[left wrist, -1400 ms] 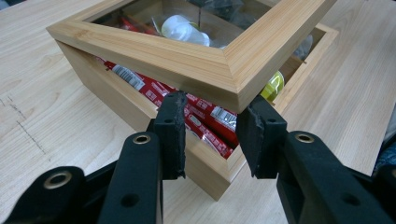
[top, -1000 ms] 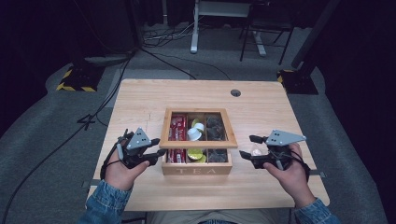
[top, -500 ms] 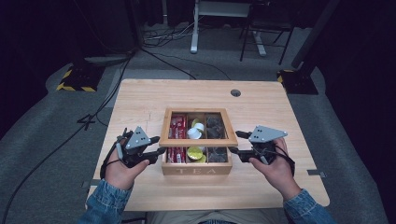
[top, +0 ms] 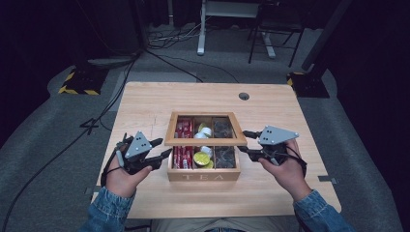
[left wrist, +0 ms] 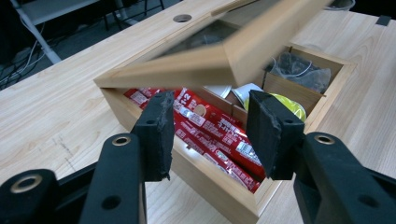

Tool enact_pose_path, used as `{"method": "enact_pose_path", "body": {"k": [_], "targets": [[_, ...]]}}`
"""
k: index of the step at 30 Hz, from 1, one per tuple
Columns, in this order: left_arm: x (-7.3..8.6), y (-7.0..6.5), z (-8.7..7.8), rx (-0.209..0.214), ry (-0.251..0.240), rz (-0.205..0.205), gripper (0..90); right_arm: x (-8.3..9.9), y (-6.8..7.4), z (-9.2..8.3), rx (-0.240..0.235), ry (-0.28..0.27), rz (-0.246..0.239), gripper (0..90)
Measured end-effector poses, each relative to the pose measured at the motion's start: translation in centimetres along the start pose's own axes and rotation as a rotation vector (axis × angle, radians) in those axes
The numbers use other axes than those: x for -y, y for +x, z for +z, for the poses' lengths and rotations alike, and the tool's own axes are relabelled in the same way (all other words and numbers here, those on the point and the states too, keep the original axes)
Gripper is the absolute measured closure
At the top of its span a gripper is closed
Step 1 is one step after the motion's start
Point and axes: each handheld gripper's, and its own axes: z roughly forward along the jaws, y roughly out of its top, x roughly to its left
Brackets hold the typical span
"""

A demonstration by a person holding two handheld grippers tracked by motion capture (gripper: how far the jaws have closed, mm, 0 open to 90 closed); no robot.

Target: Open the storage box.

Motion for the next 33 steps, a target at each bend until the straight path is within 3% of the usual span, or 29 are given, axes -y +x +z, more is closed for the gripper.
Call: {"method": "enact_pose_path", "body": {"k": [16,24,33], "targets": [[2.0,0.6,-1.9,-0.055,0.021,-0.033,48.0,-3.5,-4.4,0.1,-0.028,-0.081,0.059,55.6],[2.8,1.0,-2.7,-0.077,0.026,-0.054,48.0,-4.8,-6.1,1.0,-0.014,-0.095,0.045,60.0],[3.2,1.6,-2.7,-0.082,0.033,-0.067,47.8,-6.3,-8.2,2.0,0.018,-0.112,0.063,63.1]]}}
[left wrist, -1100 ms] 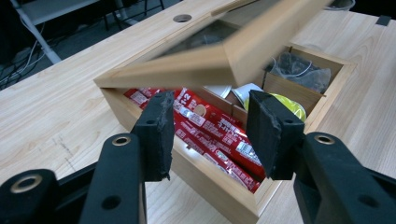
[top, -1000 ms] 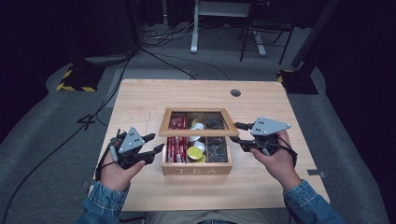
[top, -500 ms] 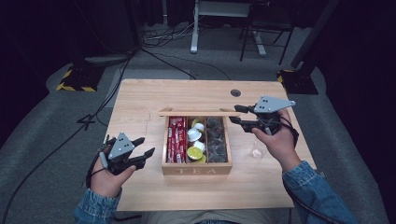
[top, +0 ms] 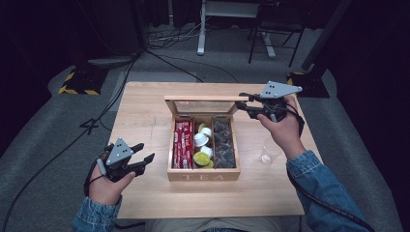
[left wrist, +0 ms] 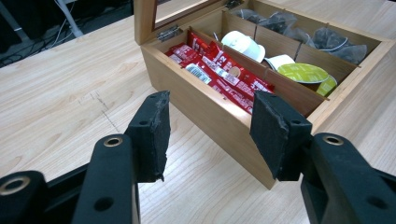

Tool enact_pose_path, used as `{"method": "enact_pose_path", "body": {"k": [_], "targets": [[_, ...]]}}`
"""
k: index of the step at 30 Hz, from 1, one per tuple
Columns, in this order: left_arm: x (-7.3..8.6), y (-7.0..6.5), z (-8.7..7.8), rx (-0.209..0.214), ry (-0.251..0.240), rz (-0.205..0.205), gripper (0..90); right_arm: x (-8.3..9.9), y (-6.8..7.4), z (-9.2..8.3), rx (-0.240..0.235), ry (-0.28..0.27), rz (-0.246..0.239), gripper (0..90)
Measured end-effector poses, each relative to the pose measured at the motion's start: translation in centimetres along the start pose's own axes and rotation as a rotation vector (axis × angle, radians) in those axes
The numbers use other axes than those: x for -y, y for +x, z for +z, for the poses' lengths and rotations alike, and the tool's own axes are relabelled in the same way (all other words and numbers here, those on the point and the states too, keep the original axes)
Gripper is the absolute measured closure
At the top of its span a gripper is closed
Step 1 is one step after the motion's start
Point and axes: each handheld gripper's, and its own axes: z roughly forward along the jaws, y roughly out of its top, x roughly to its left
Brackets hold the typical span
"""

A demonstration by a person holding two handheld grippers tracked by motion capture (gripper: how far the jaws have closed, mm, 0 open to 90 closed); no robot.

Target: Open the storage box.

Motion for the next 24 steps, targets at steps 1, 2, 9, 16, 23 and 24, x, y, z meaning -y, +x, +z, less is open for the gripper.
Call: {"method": "enact_pose_path", "body": {"k": [1,2,9,16,23,24], "targets": [[0.0,0.1,0.1,0.0,-0.001,-0.003,47.7,-0.1,-0.2,0.1,0.003,-0.001,0.003,63.2],[0.1,0.2,0.1,-0.001,0.003,-0.005,47.6,-0.2,-0.4,0.2,0.004,-0.001,0.009,63.4],[0.2,1.0,0.9,0.001,0.014,-0.013,46.9,-1.3,-1.9,1.4,0.024,-0.001,0.038,63.8],[0.2,1.6,1.7,0.014,0.022,-0.023,46.1,-2.0,-3.2,2.4,0.053,-0.002,0.059,63.3],[0.2,1.9,2.3,0.026,0.025,-0.032,45.0,-2.3,-4.2,3.5,0.084,0.004,0.079,61.1],[0.2,2.0,2.3,0.028,0.027,-0.034,44.9,-2.4,-4.3,3.6,0.088,0.006,0.082,60.7]]}}
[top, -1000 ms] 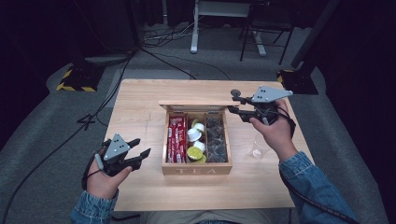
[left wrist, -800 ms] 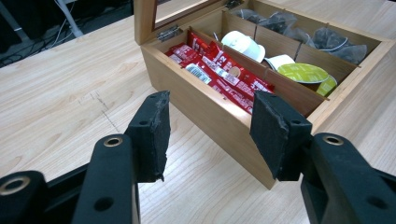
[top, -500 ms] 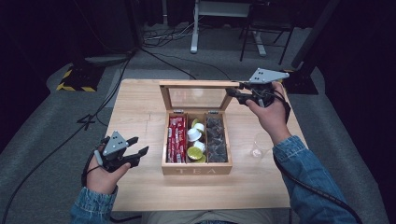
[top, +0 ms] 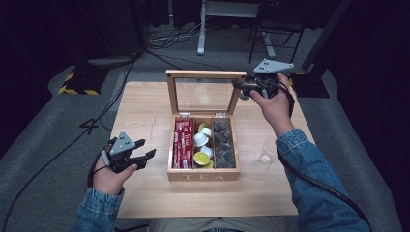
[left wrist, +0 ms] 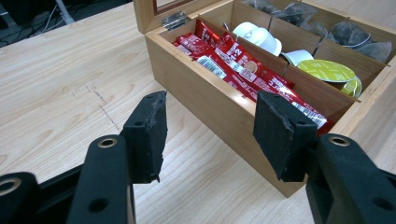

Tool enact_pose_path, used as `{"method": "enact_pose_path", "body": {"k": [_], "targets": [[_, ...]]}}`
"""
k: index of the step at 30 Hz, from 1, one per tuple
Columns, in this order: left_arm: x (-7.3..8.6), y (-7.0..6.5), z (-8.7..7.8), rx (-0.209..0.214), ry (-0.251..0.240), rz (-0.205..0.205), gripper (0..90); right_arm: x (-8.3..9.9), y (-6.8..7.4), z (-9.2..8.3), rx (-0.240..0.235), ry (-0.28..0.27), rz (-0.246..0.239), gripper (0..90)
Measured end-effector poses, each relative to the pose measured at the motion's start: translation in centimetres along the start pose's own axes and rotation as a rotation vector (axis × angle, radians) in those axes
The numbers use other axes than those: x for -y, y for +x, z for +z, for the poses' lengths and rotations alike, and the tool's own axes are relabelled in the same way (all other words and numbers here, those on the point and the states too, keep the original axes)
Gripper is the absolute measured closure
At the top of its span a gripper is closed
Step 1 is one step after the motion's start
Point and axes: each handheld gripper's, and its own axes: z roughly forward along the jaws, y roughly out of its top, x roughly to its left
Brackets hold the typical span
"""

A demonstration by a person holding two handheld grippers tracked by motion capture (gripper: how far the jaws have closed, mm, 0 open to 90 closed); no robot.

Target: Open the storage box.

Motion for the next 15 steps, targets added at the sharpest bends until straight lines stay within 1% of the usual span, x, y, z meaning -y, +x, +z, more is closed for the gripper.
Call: {"method": "enact_pose_path", "body": {"k": [2,3,5,13,15], "targets": [[0.0,0.1,0.1,0.003,0.0,-0.005,44.8,-0.2,-0.3,0.4,0.011,0.004,0.007,59.9],[0.0,0.2,0.1,-0.001,-0.001,0.002,44.8,-0.3,-0.4,0.6,0.016,0.008,0.008,59.5],[0.0,0.2,0.2,0.002,-0.003,-0.004,44.9,-0.4,-0.7,1.0,0.023,0.013,0.018,58.8],[0.0,0.3,0.3,0.005,0.0,-0.002,45.0,-0.6,-1.8,2.3,0.035,0.011,0.071,57.1],[0.0,0.4,0.3,0.008,-0.001,-0.01,45.0,-0.6,-2.0,2.6,0.045,0.01,0.077,56.3]]}}
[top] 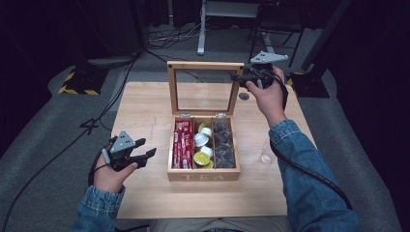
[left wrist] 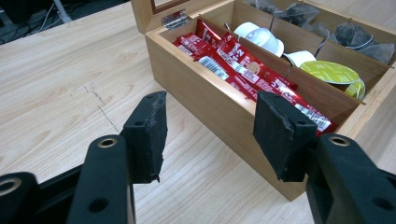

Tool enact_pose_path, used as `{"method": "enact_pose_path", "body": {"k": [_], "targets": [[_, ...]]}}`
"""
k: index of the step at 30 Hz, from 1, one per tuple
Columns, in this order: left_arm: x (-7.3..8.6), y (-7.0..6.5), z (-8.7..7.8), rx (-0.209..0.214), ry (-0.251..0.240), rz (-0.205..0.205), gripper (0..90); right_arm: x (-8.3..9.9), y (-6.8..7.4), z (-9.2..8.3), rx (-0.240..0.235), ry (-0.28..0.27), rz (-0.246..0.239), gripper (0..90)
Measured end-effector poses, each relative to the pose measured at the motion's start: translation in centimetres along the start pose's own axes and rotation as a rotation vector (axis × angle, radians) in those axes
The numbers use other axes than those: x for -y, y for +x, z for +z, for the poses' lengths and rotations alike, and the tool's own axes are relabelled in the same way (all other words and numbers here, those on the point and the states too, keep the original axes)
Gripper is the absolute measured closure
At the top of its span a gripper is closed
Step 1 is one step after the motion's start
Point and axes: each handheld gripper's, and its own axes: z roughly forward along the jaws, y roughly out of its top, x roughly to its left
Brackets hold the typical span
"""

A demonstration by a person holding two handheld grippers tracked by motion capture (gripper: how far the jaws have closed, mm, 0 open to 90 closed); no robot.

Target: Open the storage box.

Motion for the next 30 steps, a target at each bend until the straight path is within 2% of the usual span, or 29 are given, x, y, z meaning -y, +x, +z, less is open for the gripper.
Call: {"method": "enact_pose_path", "body": {"k": [7,12,22,30], "targets": [[0.2,0.2,0.0,0.001,0.005,-0.009,44.2,0.4,-0.6,1.3,0.017,0.03,0.017,53.8],[0.2,0.2,0.2,0.004,0.009,-0.005,43.8,1.2,-1.0,2.3,0.015,0.02,0.073,50.4],[0.9,0.5,0.8,0.013,0.032,-0.034,43.0,2.3,-1.4,3.5,0.045,0.073,0.06,49.9],[1.1,0.7,1.0,0.012,0.044,-0.039,42.4,3.5,-1.8,4.3,0.061,0.102,0.084,49.6]]}}
